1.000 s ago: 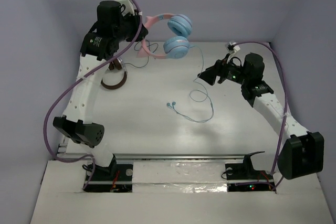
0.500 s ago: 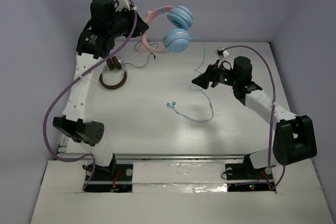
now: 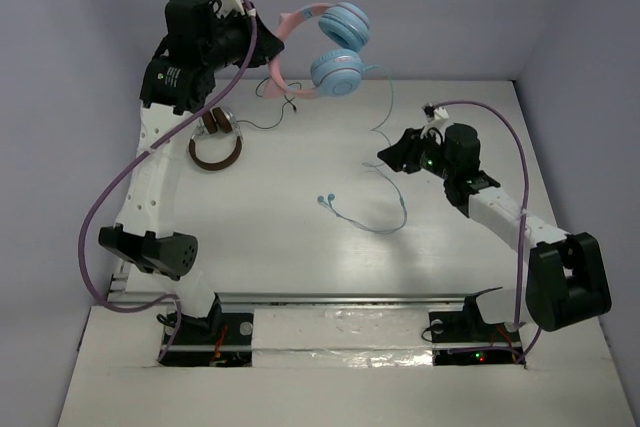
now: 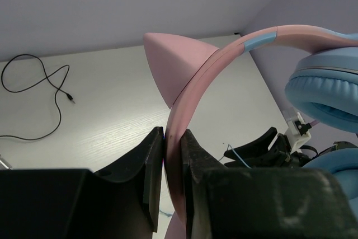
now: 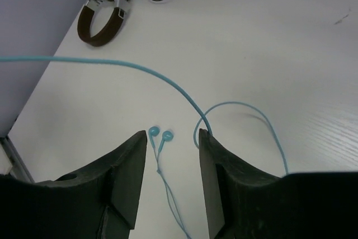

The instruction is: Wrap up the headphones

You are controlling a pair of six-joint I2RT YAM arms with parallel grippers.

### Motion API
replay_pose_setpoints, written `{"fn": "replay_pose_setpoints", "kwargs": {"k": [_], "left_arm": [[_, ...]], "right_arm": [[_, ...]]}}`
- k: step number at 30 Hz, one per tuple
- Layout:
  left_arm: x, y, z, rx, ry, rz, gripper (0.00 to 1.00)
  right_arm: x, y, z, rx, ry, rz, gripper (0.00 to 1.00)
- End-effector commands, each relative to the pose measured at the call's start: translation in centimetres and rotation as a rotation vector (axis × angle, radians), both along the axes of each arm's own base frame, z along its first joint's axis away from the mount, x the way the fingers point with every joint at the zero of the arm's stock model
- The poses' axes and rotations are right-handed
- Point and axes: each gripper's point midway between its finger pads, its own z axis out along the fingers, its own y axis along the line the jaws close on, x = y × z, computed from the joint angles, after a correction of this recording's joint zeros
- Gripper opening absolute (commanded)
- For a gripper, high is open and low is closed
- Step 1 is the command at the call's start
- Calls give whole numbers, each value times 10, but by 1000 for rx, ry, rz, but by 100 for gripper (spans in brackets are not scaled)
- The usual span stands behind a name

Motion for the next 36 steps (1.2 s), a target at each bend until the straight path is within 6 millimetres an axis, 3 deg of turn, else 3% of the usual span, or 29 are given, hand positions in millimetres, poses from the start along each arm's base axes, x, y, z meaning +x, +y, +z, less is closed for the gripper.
{"fn": "replay_pose_setpoints", "kwargs": {"k": [1, 7, 12, 14, 16, 20, 22, 25, 26, 27, 30, 31, 33, 35, 36], "left_arm": [[-31, 2, 76, -111, -194, -24, 0], [-35, 3, 76, -118, -196, -28, 0], [-38, 7, 80, -108, -201, -11, 0], [-40, 8, 81, -105, -206, -6, 0], [-38, 10, 81, -105, -209, 7, 0], [-36, 9, 77, -103, -200, 6, 0], [-36, 10, 78, -103, -206, 10, 0], [-36, 11, 78, -100, -209, 13, 0], [-36, 11, 77, -101, -207, 14, 0], [-34, 11, 76, -99, -205, 16, 0], [-34, 11, 74, -98, -205, 19, 0], [-34, 12, 74, -97, -206, 22, 0], [-34, 12, 75, -96, -208, 25, 0], [-35, 13, 77, -96, -215, 26, 0], [-35, 13, 78, -99, -219, 26, 0]], "right_arm": [[12, -2, 21, 28, -71, -63, 48], [22, 2, 5, 38, -59, -104, 58], [27, -3, -2, 22, -51, -158, 57], [25, -7, 4, 35, -68, -180, 55], [21, -8, 4, 38, -68, -182, 35], [13, -10, 14, 56, -72, -187, 21], [8, -9, 8, 54, -41, -188, 16], [3, -7, 6, 57, -23, -188, 20], [2, -7, 5, 54, -16, -186, 24], [2, -7, 3, 49, -7, -183, 37], [-5, -4, -2, 48, 20, -155, 42], [-11, 1, 0, 62, 24, -119, 40], [-23, 8, -2, 85, 34, -57, 23], [-24, 3, -1, 93, 36, -96, 18], [-24, -2, -1, 88, 30, -119, 7]]}}
